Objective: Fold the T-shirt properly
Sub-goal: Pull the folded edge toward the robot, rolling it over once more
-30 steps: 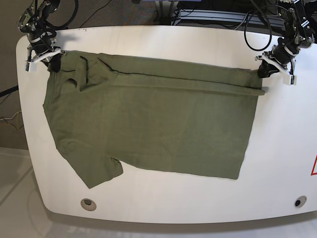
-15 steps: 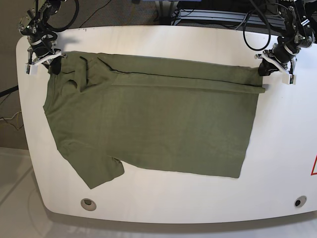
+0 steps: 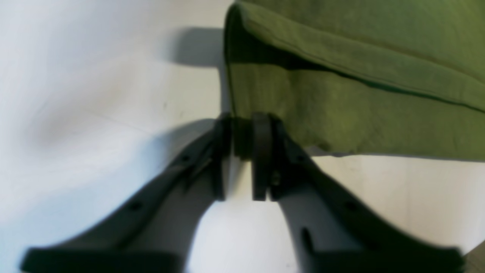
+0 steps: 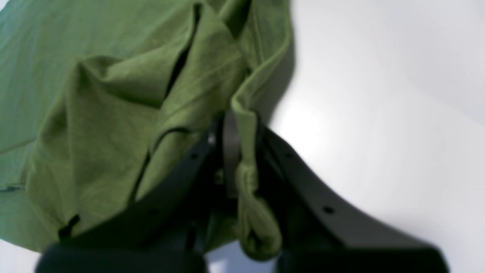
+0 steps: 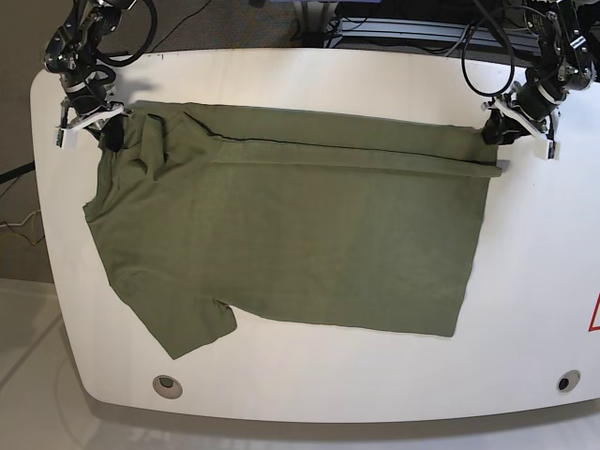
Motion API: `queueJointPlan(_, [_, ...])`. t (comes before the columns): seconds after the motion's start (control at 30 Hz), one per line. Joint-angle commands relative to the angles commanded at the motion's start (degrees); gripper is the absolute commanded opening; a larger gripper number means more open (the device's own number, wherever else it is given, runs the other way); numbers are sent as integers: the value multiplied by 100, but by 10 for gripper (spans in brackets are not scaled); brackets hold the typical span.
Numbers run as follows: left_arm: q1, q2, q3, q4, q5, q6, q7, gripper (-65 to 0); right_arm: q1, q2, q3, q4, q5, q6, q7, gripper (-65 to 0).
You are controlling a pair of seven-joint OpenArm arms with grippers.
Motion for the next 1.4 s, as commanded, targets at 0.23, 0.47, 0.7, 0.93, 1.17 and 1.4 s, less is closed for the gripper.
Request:
queueJointPlan(0.23, [187,0,-78,-291,-164,33,506,-600,-298,3,39,202,-15,0,-245,-650])
queueJointPlan(0.47, [369,-20,-66,-292,-155,-2,533,-650,-441,15,70,318,-3,0,-528,-650])
queueJointPlan(0.7, [604,-34,-117,-192,-64,-63,426,-650,-807,5,111,537,-19,0,-802,-650])
queueJointPlan(0.93, [751,-22,-301,-63,-74,-119,395,-650,-1040,-1,113,660,-16,0,-813,-650])
queueJointPlan(1.17, [926,-11,-525,103,-50,-117,426,-650,-1061,-14,82,561,-60,0,-791,-650])
queueJointPlan(1.4, [973,-13,-524,195,-81,-115,484,-650,-966,-13,84,545,-41,0,-763,-650])
